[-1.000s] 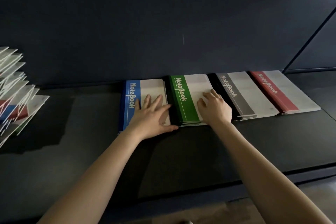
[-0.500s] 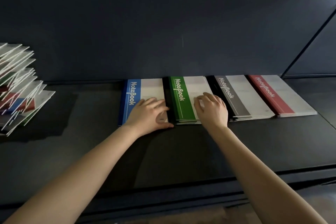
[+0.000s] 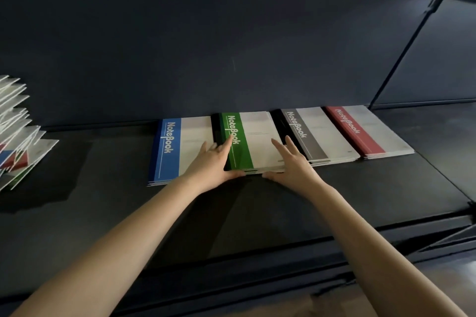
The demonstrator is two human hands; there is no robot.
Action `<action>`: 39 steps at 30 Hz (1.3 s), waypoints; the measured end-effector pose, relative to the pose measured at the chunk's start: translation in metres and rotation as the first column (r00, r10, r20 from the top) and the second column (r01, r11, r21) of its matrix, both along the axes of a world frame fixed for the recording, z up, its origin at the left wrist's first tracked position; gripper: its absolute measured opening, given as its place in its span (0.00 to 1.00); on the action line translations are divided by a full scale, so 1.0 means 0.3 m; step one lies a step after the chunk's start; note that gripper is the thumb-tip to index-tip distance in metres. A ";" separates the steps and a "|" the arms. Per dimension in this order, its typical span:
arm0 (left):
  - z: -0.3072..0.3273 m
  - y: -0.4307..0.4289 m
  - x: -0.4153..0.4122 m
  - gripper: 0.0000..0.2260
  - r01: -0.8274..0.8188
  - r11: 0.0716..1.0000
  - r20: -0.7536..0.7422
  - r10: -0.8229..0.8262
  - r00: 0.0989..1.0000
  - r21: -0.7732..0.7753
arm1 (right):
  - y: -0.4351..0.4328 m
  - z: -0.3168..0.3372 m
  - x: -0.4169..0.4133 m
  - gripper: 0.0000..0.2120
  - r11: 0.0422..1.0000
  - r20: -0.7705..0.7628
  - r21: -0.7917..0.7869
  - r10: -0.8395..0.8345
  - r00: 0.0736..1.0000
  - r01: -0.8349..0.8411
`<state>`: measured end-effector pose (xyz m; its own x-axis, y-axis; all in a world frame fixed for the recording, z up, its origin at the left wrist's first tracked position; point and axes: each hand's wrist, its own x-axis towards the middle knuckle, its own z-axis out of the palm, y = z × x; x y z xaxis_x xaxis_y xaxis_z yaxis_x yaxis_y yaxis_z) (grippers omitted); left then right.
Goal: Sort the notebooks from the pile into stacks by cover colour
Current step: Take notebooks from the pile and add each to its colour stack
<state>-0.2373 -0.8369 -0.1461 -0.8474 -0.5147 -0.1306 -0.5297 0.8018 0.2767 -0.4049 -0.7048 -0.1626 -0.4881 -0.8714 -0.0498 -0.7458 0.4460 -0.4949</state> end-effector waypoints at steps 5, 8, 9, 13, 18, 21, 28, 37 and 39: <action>-0.016 0.006 -0.035 0.41 0.017 1.000 0.077 -0.015 0.997 -0.014 | -0.024 -0.001 -0.010 0.46 0.997 0.086 -0.051 -0.052 0.995 0.057; -0.023 0.015 -0.035 0.38 0.025 1.000 0.072 -0.024 0.997 -0.017 | -0.028 0.002 -0.013 0.44 0.996 0.051 -0.077 -0.031 0.998 0.035; -0.027 0.016 -0.034 0.38 0.026 1.000 0.072 -0.025 0.997 -0.014 | -0.028 0.001 -0.013 0.43 0.997 0.026 -0.076 -0.020 0.999 0.022; -0.062 -0.002 -0.028 0.37 0.036 0.998 0.065 -0.033 0.997 -0.057 | -0.027 -0.033 -0.022 0.35 0.999 -0.014 -0.042 0.026 1.000 -0.027; -0.080 -0.002 -0.036 0.40 -0.004 1.000 0.004 0.004 1.000 0.012 | -0.019 -0.034 -0.027 0.31 0.998 -0.034 -0.011 0.055 0.998 -0.055; -0.059 -0.004 -0.049 0.46 -0.054 0.999 -0.008 0.054 0.998 0.003 | -0.013 -0.010 -0.041 0.38 0.994 0.041 -0.099 0.055 0.998 -0.051; -0.010 0.040 -0.091 0.45 -0.015 0.999 -0.110 0.010 0.994 -0.041 | 0.039 0.022 -0.070 0.42 0.988 -0.014 -0.144 0.055 0.998 -0.056; 0.004 0.156 -0.328 0.36 0.160 0.982 -0.233 -0.179 0.956 -0.098 | 0.216 0.066 -0.334 0.42 0.989 -0.061 -0.071 -0.133 0.989 0.129; -0.005 0.176 -0.378 0.35 0.180 0.978 -0.179 -0.196 0.964 -0.103 | 0.257 0.064 -0.383 0.43 0.988 -0.047 -0.025 -0.153 0.987 0.152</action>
